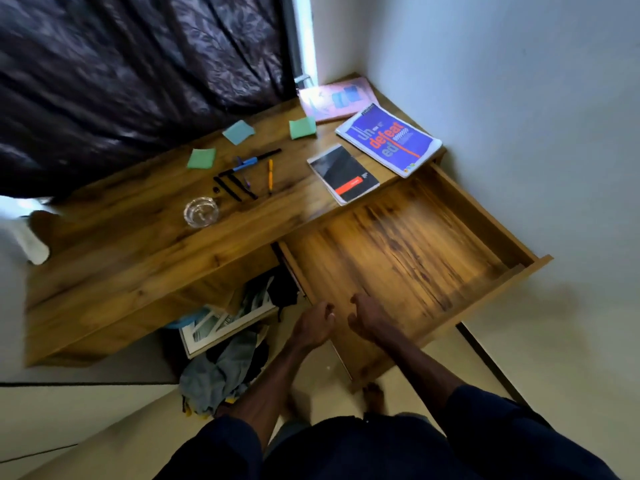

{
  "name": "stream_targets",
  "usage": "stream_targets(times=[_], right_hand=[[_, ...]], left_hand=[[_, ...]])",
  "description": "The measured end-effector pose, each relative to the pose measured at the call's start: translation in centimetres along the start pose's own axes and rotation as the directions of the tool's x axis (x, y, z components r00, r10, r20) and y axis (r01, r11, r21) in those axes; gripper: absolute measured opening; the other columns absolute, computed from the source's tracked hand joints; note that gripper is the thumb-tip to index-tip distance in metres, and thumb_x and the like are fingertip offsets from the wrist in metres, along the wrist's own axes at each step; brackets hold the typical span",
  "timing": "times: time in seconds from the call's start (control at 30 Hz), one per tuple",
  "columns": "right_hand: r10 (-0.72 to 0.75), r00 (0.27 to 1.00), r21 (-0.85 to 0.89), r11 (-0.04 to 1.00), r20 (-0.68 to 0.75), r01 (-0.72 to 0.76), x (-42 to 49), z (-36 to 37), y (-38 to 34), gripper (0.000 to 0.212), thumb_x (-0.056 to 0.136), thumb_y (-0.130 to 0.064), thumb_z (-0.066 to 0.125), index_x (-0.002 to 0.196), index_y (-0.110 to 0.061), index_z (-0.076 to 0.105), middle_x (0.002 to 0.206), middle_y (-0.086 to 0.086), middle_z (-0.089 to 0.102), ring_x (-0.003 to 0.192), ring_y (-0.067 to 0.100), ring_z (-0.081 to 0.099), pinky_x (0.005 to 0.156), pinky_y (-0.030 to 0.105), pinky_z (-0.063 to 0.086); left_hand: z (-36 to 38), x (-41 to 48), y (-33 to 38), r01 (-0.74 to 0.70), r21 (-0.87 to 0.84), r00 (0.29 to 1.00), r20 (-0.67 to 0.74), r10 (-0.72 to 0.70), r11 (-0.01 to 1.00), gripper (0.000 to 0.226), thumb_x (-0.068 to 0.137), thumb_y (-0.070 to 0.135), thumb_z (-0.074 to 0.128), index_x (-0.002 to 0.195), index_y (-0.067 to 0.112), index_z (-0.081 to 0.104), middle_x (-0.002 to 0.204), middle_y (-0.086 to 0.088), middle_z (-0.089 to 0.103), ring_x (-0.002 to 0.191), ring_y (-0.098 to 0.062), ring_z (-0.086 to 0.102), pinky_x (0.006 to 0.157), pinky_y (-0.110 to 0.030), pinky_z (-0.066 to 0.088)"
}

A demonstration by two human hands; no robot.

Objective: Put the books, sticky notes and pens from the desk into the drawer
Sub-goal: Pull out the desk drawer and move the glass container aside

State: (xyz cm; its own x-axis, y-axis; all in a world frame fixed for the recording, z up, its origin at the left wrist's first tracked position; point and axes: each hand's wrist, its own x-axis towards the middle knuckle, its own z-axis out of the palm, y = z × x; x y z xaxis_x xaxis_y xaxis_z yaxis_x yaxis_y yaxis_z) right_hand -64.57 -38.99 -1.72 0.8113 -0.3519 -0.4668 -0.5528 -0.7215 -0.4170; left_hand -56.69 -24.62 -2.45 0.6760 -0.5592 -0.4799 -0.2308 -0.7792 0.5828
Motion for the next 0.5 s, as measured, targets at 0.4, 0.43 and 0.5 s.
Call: stream_targets(times=[0.4, 0.43, 0.5], right_hand=[[-0.137, 0.959, 0.201, 0.961, -0.25, 0.189, 6.8, 1.9, -19.9, 0.018, 0.09, -0.014, 0.057, 0.107, -0.011, 0.062, 0.098, 0.005, 0.064, 0.083, 0.021, 0.06, 0.062, 0.033, 0.048], [-0.143, 0.952, 0.204, 0.958, -0.27, 0.202, 7.0, 1.9, -21.2, 0.013, 0.091, -0.013, 0.058, 0.102, -0.01, 0.061, 0.094, 0.005, 0.063, 0.079, 0.021, 0.06, 0.06, 0.034, 0.05], [-0.182, 0.938, 0.202, 0.948, -0.296, 0.248, 7.4, 2.0, -23.4, 0.003, 0.092, -0.011, 0.057, 0.094, -0.011, 0.057, 0.084, -0.002, 0.058, 0.068, 0.013, 0.055, 0.055, 0.024, 0.043]], left_hand=[[-16.8, 2.9, -14.4, -0.044, -0.156, 0.984, -0.175, 0.016, 0.987, 0.023, 0.096, 0.022, 0.054, 0.114, 0.021, 0.069, 0.112, 0.001, 0.071, 0.104, -0.016, 0.067, 0.088, -0.034, 0.056], [-18.2, 3.1, -15.2, -0.044, -0.171, 0.983, -0.185, 0.012, 0.984, 0.022, 0.095, 0.021, 0.054, 0.111, 0.021, 0.068, 0.11, 0.001, 0.071, 0.102, -0.017, 0.067, 0.088, -0.035, 0.056], [-20.7, 3.3, -16.2, -0.047, -0.185, 0.971, -0.239, 0.001, 0.982, 0.02, 0.093, 0.023, 0.054, 0.105, 0.025, 0.07, 0.105, 0.004, 0.072, 0.097, -0.016, 0.067, 0.086, -0.034, 0.057]])
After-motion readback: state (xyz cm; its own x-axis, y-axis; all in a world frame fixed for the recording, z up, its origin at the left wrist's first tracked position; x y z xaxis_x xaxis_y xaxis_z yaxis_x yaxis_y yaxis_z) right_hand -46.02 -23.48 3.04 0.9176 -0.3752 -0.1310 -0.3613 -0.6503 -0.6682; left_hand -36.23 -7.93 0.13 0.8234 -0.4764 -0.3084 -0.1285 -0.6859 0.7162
